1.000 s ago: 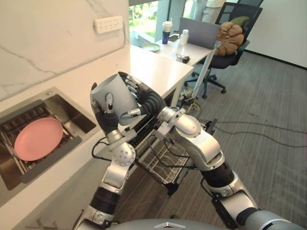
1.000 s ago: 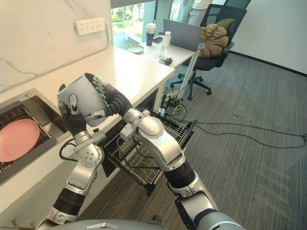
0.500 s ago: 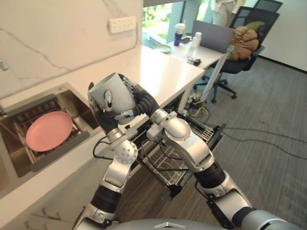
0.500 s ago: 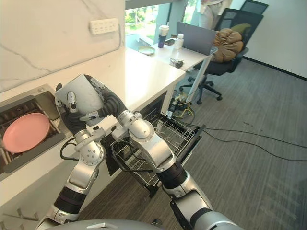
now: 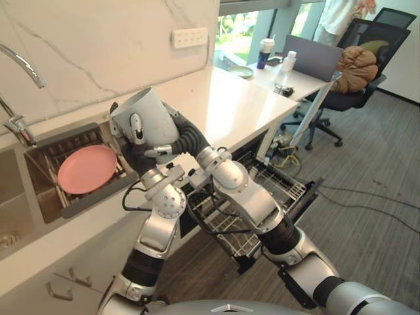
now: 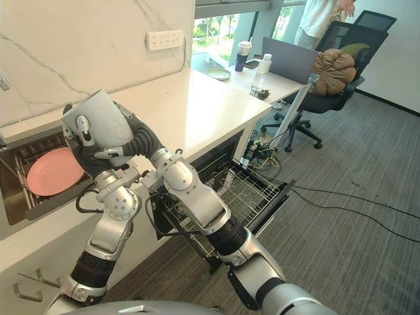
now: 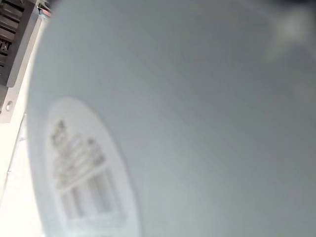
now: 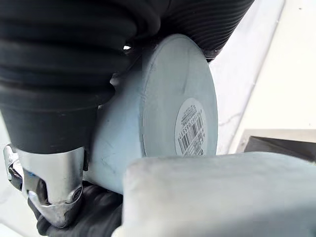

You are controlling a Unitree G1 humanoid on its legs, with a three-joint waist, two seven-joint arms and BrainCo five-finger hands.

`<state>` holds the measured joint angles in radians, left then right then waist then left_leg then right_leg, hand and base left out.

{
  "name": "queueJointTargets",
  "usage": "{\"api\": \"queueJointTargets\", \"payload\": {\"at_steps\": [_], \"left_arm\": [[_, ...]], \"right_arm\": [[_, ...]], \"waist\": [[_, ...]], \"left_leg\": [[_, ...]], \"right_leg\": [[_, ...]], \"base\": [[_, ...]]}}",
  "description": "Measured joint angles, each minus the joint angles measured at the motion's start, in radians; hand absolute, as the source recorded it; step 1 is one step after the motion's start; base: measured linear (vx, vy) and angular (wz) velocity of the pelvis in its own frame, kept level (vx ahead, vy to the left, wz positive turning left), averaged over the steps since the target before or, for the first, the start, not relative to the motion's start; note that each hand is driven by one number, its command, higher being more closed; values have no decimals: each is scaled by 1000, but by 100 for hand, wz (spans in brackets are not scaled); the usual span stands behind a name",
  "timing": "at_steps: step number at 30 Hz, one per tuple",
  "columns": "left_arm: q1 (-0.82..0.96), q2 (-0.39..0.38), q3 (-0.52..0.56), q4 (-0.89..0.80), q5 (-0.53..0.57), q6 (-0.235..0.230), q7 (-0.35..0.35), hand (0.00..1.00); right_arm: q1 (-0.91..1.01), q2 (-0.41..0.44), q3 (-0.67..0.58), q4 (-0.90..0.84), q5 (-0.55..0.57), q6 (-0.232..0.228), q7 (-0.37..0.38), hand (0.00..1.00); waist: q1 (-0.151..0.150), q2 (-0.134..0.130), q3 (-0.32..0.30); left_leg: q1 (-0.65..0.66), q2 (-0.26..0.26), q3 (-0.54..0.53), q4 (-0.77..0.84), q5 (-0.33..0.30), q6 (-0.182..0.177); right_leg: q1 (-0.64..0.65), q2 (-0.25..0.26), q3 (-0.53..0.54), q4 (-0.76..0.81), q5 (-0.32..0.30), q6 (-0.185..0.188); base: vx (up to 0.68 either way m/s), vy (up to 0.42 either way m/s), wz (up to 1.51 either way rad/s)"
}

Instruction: Walk over to the sink, pick up the cup, carry it to the dishwasher, place the cup inside the dishwasher, then close the dishwasher door

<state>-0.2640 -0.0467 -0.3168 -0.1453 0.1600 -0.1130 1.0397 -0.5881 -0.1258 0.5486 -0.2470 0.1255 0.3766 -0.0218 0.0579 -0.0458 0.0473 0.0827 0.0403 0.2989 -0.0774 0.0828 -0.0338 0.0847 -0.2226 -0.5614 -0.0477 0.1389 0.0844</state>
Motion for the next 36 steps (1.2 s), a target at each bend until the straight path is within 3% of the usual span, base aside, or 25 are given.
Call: {"api": "queueJointTargets", "payload": {"at_steps": [3, 7, 10, 15, 25, 26, 32, 36], "left_arm": [[-6, 0, 0, -2, -2, 0, 0, 100], [-6, 11, -1, -2, -15, 0, -6, 100], [-6, 41, -7, -2, -19, -10, -12, 100], [-4, 86, -7, -2, -21, -55, -27, 100], [115, 162, -7, -39, -63, -220, -45, 100], [134, 176, -7, -39, -70, -238, -49, 0], [196, 215, -8, -41, -70, -327, -94, 0], [245, 248, -46, -38, -73, -342, -138, 0]], "right_arm": [[0, -5, 0, 0, 63, 2, -15, 100], [-21, -31, 10, 33, 227, -11, -54, 100], [-40, -55, 30, 72, 378, -59, -85, 100], [-49, -55, 34, 110, 544, -108, -91, 100], [-53, -55, 70, 135, 825, -111, -46, 100], [-60, -55, 77, 154, 863, -111, -27, 100], [-60, -54, 77, 177, 993, -111, 3, 100], [-65, -52, 87, 191, 1038, -112, 25, 100]], "waist": [[0, 6, 0], [6, 23, 6], [19, 27, 9], [43, 35, 14], [57, 48, 23], [58, 48, 23], [74, 52, 26], [72, 53, 31]], "left_leg": [[-2, 0, -2, 0, 0, 0], [-9, -4, -13, 0, 4, 0], [-20, -3, -31, 0, 11, -1], [-30, -5, -53, 0, 15, -1], [-31, -1, -68, 0, 15, -1], [-33, 1, -72, 0, 15, -2], [-38, 8, -81, 0, 17, -4], [-41, 10, -81, 0, 17, -4]], "right_leg": [[0, 0, 0, 0, 0, 0], [0, 0, -9, -2, 0, 0], [1, 2, -28, -3, -2, 0], [5, -1, -49, -1, -4, 2], [1, -10, -60, 35, -27, 6], [0, -9, -63, 38, -30, 6], [0, -1, -72, 39, -35, 7], [-2, 1, -72, 39, -35, 7]], "base": [[11, 5, 1], [32, 14, 8], [22, 6, 17], [13, 10, 13], [12, 6, 4], [14, -3, 7], [8, -5, 4], [0, 0, 0]]}}
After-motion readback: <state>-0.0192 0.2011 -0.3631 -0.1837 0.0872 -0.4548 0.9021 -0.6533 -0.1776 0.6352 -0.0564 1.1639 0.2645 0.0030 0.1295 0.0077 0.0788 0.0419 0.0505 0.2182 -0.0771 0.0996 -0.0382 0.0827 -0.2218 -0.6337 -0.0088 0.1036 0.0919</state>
